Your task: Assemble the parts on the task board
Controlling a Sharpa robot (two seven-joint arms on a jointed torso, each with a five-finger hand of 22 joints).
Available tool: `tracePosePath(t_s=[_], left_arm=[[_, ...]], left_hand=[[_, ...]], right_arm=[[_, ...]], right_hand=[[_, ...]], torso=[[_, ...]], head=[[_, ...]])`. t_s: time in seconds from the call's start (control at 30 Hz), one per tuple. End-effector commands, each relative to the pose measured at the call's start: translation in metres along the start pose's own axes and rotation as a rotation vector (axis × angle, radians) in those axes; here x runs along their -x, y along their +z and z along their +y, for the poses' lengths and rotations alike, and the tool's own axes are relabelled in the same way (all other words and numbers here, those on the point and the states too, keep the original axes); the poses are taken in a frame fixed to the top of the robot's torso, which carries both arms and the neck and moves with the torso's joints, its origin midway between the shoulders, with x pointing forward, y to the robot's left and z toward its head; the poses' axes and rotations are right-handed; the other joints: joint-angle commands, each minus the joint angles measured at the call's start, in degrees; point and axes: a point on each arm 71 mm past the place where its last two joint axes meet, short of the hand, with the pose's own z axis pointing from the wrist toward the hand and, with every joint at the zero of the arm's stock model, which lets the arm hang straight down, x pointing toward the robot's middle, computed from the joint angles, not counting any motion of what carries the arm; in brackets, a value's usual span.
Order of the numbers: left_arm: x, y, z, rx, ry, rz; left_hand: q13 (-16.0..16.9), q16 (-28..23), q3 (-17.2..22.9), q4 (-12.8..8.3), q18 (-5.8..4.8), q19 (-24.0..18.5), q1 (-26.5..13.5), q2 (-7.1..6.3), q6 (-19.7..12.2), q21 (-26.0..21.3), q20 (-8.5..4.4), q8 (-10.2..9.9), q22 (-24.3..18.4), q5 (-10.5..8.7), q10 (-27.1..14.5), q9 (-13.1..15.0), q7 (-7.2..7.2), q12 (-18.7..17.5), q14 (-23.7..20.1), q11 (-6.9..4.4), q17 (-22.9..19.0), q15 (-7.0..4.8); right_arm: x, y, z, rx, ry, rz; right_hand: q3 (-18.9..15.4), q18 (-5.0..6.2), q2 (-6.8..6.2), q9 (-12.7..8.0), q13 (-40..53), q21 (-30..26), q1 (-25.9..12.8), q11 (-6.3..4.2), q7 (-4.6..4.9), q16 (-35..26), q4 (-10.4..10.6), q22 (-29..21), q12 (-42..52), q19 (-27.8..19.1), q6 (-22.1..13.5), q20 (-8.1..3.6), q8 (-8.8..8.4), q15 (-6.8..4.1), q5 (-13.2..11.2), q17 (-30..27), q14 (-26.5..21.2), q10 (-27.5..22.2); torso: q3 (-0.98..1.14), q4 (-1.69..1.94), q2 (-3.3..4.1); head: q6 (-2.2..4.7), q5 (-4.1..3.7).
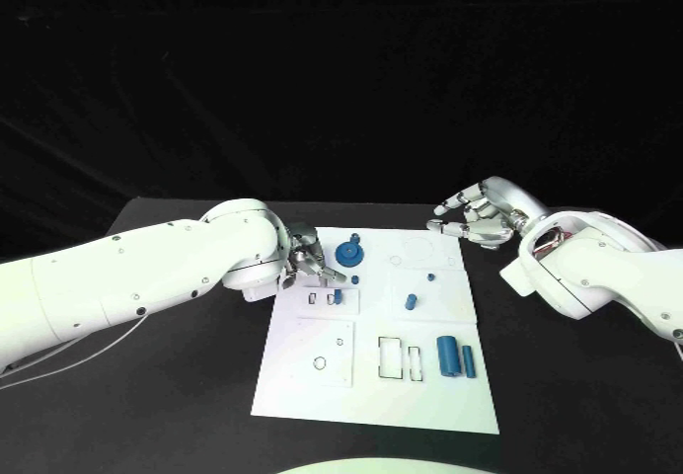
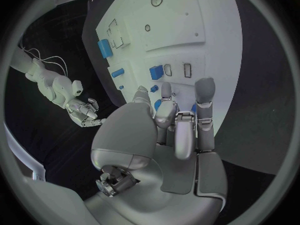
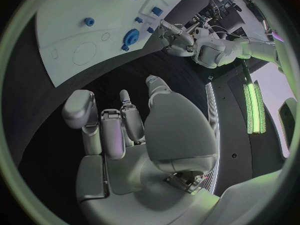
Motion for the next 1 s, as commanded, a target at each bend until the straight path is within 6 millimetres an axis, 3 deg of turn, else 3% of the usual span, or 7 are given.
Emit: tracePosePath(t_s=[0.03, 0.3, 0.47, 0.53, 0.6, 0.83, 1.0], left_arm=[[-0.001, 0.001, -0.001, 0.051, 0.086, 0.018], [-0.002, 0.007, -0.011, 0.049, 0.116, 0.041], [-0.003, 0.011, -0.014, 0.051, 0.123, 0.051], [-0.003, 0.012, -0.014, 0.053, 0.125, 0.053], [-0.004, 0.013, -0.015, 0.053, 0.128, 0.056], [-0.005, 0.014, -0.017, 0.053, 0.139, 0.071], [-0.007, 0.015, -0.018, 0.055, 0.147, 0.084]], left_hand=[[-0.1, 0.2, -0.4, 0.0, -0.56, 0.2, -0.6, -0.01, -0.5, 0.4, -0.09, 0.2, 0.1, -0.01, 0.2, 0.2, -0.14, 0.1, 5.1, -0.11, 11.3, -0.44], [-0.3, 0.2, -0.5, 0.0, -0.6, 0.2, -0.6, 0.0, -0.7, 0.5, -0.08, 0.3, 0.3, 0.0, 0.0, 0.4, -0.11, 0.0, 5.1, -0.09, 11.4, -0.43], [-0.2, 0.3, -0.6, 0.0, -0.61, 0.1, -0.6, -0.11, -0.9, 0.6, -0.07, 0.4, 0.4, -0.01, 0.0, 0.5, -0.08, 0.0, 5.1, -0.06, 11.5, -0.4], [-0.2, 0.3, -0.6, 0.0, -0.62, 0.2, -0.6, -0.13, -0.9, 0.7, -0.07, 0.4, 0.5, -0.01, 0.0, 0.6, -0.08, 0.0, 5.1, -0.06, 11.5, -0.4], [-0.1, 0.3, -0.6, 0.0, -0.64, 0.2, -0.5, -0.17, -1.0, 0.8, -0.06, 0.4, 0.6, -0.01, 0.0, 0.6, -0.07, 0.1, 5.2, -0.05, 11.6, -0.39], [-0.1, 0.4, -0.6, 0.0, -0.65, 0.2, -0.5, -0.11, -1.0, 0.8, -0.06, 0.5, 0.7, 0.0, -0.1, 0.7, -0.07, 0.1, 5.2, -0.04, 11.6, -0.38], [0.0, 0.4, -0.6, 0.0, -0.68, 0.2, -0.5, -0.09, -1.1, 0.9, -0.05, 0.5, 0.9, 0.01, 0.0, 0.7, -0.06, 0.1, 5.2, -0.04, 11.7, -0.37]], right_arm=[[-0.002, 0.0, 0.0, -0.004, -0.005, 0.022], [-0.002, 0.0, 0.0, -0.002, -0.005, 0.021], [-0.003, 0.0, 0.0, 0.0, -0.004, 0.022], [-0.003, 0.0, 0.001, 0.001, -0.004, 0.022], [-0.003, 0.001, 0.001, 0.002, -0.004, 0.023], [-0.004, 0.001, 0.001, 0.004, -0.004, 0.025], [-0.005, 0.001, 0.001, 0.003, -0.004, 0.025]], right_hand=[[-0.3, 0.58, 0.55, 0.0, 2.1, -0.3, 0.0, -0.16, -0.17, -0.2, 0.0, 0.0, -0.4, -0.3, 0.4, -0.04, 0.28, -0.5, 0.4, 1.6, 2.7, -0.4], [-0.4, 0.68, 0.55, 0.1, 2.0, -0.8, 0.0, -0.16, -0.17, -0.4, 0.1, -0.4, -0.5, -0.5, 0.3, -0.05, 0.27, -0.5, 0.5, 1.3, 2.7, -0.5], [-0.5, 0.72, 0.55, 0.1, 1.9, -1.0, 0.0, -0.15, -0.17, -0.5, 0.1, -0.6, -0.5, -0.6, 0.3, -0.05, 0.27, -0.51, 0.6, 1.2, 2.6, -0.6], [-0.5, 0.72, 0.55, 0.1, 1.9, -1.0, 0.0, -0.15, -0.17, -0.5, 0.1, -0.6, -0.5, -0.6, 0.3, -0.05, 0.27, -0.51, 0.6, 1.2, 2.6, -0.6], [-0.5, 0.72, 0.55, 0.1, 1.9, -1.0, 0.0, -0.15, -0.17, -0.5, 0.1, -0.6, -0.5, -0.6, 0.3, -0.05, 0.27, -0.51, 0.6, 1.2, 2.6, -0.6], [-0.6, 0.81, 0.58, 0.1, 1.9, -1.5, -0.1, -0.16, -0.17, -0.6, 0.1, -1.0, -0.6, -0.8, 0.3, -0.06, 0.26, -0.51, 0.6, 1.0, 2.6, -0.6], [-0.6, 0.81, 0.58, 0.1, 1.9, -1.5, -0.1, -0.16, -0.17, -0.6, 0.1, -1.0, -0.6, -0.8, 0.3, -0.06, 0.26, -0.51, 0.6, 1.0, 2.6, -0.6]], torso=[[0.02, -0.03, -0.01], [-0.03, 0.08, -0.04], [0.06, -0.1, 0.0], [0.03, -0.05, 0.01], [0.02, -0.05, 0.05], [0.07, -0.02, 0.0], [-0.01, 0.01, 0.01]], head=[[-0.18, 0.0], [-0.38, -0.1], [-0.42, 0.14], [-0.64, -0.16], [-0.34, -0.34], [-0.59, -0.34], [-0.65, -0.38]])
